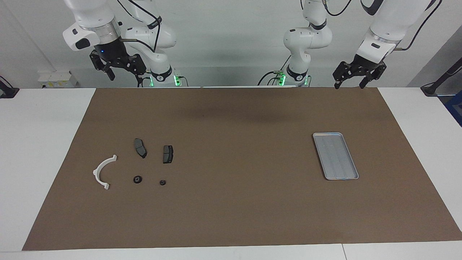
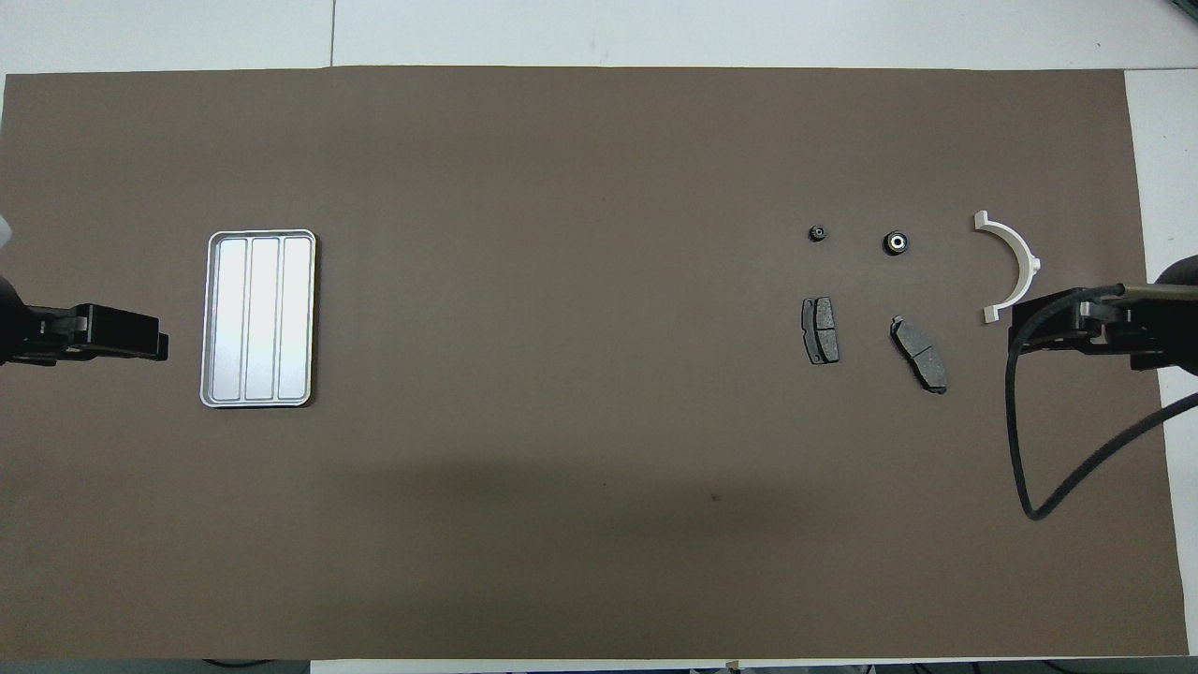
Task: Place bearing gear from tray to pile
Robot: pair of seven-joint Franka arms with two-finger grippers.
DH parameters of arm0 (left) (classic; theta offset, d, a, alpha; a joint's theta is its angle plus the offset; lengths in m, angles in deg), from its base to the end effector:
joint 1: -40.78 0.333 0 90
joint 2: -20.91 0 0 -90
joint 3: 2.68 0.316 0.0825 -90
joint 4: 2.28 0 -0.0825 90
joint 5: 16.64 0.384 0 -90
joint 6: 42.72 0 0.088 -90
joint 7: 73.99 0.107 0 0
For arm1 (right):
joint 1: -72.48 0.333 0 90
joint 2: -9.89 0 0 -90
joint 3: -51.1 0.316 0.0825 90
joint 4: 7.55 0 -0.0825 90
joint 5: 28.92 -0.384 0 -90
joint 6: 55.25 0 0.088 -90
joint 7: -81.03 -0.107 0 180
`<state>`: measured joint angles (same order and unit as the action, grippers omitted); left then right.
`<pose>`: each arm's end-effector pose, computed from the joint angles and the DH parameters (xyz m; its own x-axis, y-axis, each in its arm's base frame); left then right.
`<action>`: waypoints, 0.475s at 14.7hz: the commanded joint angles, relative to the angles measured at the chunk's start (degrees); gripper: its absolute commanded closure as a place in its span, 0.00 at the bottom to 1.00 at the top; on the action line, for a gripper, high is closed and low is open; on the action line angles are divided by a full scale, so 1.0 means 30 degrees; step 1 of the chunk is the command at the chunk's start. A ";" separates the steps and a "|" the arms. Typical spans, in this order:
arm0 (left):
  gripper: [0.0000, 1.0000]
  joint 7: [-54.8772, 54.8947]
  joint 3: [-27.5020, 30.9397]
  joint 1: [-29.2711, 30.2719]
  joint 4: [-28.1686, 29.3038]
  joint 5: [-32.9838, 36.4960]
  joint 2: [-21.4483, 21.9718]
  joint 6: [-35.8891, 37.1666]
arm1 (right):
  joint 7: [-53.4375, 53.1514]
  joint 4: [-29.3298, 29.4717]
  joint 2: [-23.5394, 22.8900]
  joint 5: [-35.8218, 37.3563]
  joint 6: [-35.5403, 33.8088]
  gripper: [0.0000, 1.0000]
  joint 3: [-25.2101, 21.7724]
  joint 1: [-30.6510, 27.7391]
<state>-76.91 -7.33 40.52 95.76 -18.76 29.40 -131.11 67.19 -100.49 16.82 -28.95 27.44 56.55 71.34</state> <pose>0.5018 -0.0503 0.6342 0.9992 -0.0346 -0.0220 -0.0341 -0.9991 0.0239 0.5013 0.0412 0.6535 0.9845 -0.1669 -0.0541 -0.1658 -0.9858 0.0246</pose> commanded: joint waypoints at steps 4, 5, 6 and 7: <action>0.00 0.0004 0.0174 -0.0091 0.0689 -0.0291 0.0686 -0.0041 | 0.0337 0.0099 -0.0026 -0.0371 -0.0084 0.00 0.0497 -0.0528; 0.00 0.0004 0.0174 -0.0091 0.0689 -0.0291 0.0686 -0.0041 | 0.0308 0.0100 0.0032 -0.0371 -0.0083 0.00 0.0467 -0.0498; 0.00 0.0004 0.0145 -0.0091 0.0689 -0.0291 0.0686 -0.0041 | 0.0308 0.0100 0.0033 -0.0371 -0.0083 0.00 0.0467 -0.0498; 0.00 0.0004 0.0174 -0.0091 0.0689 -0.0291 0.0686 -0.0041 | 0.0308 0.0071 0.0033 -0.0371 -0.0083 0.00 0.0496 -0.0498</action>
<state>-76.91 -7.32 40.52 95.76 -18.76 29.41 -131.11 67.19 -100.38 16.66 -28.98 27.41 57.55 70.74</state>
